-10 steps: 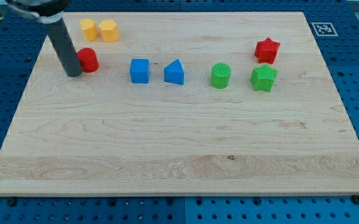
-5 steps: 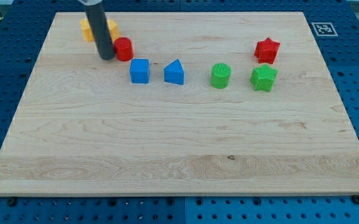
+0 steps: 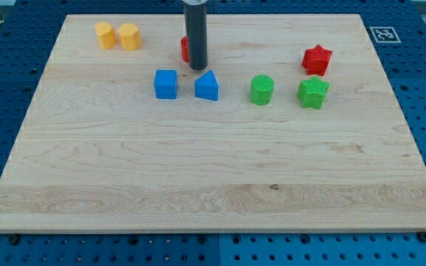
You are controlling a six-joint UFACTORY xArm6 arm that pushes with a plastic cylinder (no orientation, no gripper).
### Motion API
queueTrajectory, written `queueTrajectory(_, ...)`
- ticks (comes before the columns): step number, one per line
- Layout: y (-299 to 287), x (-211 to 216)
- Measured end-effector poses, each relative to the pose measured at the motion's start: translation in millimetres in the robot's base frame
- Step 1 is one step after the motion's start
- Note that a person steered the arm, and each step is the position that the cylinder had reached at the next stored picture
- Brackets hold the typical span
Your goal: Push the red circle towards top center
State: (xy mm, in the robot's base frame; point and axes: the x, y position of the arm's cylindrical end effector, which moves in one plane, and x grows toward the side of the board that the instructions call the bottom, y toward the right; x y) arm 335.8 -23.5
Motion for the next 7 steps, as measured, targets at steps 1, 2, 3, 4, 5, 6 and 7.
queueTrajectory(1,1,-6)
queueTrajectory(2,-6,-7)
queueTrajectory(3,-8,-8)
queueTrajectory(4,-9,-13)
queueTrajectory(5,-17,-16)
queueTrajectory(6,-26,-16)
queueTrajectory(7,-36,-16)
